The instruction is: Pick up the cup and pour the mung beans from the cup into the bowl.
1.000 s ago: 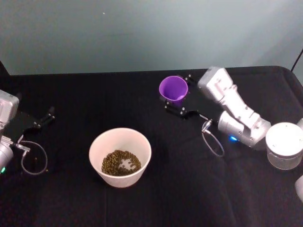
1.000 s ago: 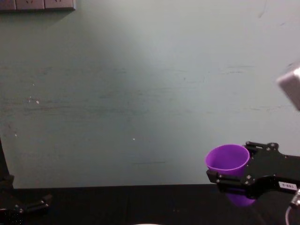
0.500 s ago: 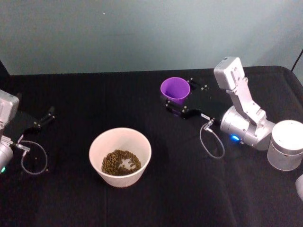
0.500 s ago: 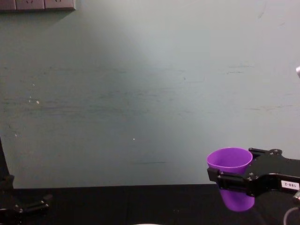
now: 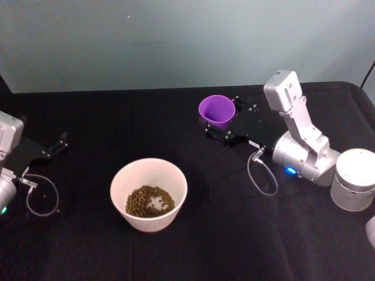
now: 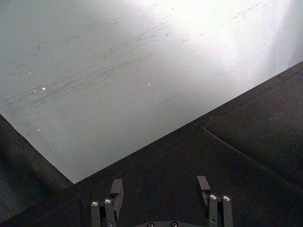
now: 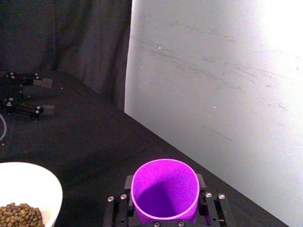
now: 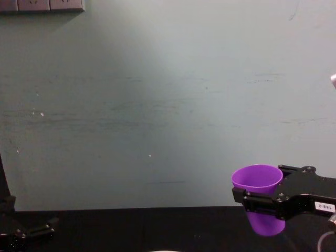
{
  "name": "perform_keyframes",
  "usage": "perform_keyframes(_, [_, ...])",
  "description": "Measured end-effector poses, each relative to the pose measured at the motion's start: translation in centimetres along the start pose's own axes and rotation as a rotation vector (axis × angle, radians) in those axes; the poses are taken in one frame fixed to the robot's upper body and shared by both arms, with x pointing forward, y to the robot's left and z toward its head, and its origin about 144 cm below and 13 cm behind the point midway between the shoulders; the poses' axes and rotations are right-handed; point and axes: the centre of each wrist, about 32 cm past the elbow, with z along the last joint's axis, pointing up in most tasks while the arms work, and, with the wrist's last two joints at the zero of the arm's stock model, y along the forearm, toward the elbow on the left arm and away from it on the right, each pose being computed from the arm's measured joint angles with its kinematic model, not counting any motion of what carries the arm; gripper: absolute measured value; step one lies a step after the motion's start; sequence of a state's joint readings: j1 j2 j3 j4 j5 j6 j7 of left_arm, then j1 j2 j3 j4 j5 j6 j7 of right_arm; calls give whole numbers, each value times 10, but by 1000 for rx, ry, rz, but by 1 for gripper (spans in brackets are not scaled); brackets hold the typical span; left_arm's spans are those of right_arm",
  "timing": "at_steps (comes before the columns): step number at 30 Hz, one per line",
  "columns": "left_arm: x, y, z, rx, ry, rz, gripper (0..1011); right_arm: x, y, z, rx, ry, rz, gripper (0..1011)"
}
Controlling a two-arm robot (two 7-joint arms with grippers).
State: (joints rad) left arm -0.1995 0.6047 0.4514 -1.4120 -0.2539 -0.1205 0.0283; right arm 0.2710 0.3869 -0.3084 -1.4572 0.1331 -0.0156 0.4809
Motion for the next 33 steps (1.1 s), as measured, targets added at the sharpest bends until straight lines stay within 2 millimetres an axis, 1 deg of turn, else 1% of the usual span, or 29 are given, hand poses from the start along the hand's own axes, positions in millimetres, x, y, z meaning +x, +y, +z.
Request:
perform_keyframes(8, [0,0,0,0,0,0,1011,4,-1,-2,17,38,18,738])
perform_keyframes(15, [0,0,0,0,0,0,1011,12,-5,-10,52,143,49,739])
perform_keyframes(18, [0,0,0,0,0,0,1011,15,-5,-16,61,193,60,738])
perform_keyframes(19, [0,0,0,0,0,0,1011,17,-5,-21,62,221,64,738])
perform_keyframes(20, [0,0,0,0,0,0,1011,17,-5,-21,62,221,64,738])
perform_keyframes(24, [0,0,0,0,0,0,1011,19,-6,-39,84,298,87,739])
perform_keyframes(25, [0,0,0,0,0,0,1011,19,-6,-39,84,298,87,738])
perform_keyframes(29, [0,0,0,0,0,0,1011,17,-5,-54,97,324,107,739])
perform_keyframes(33, [0,0,0,0,0,0,1011,15,-4,-63,103,333,115,738])
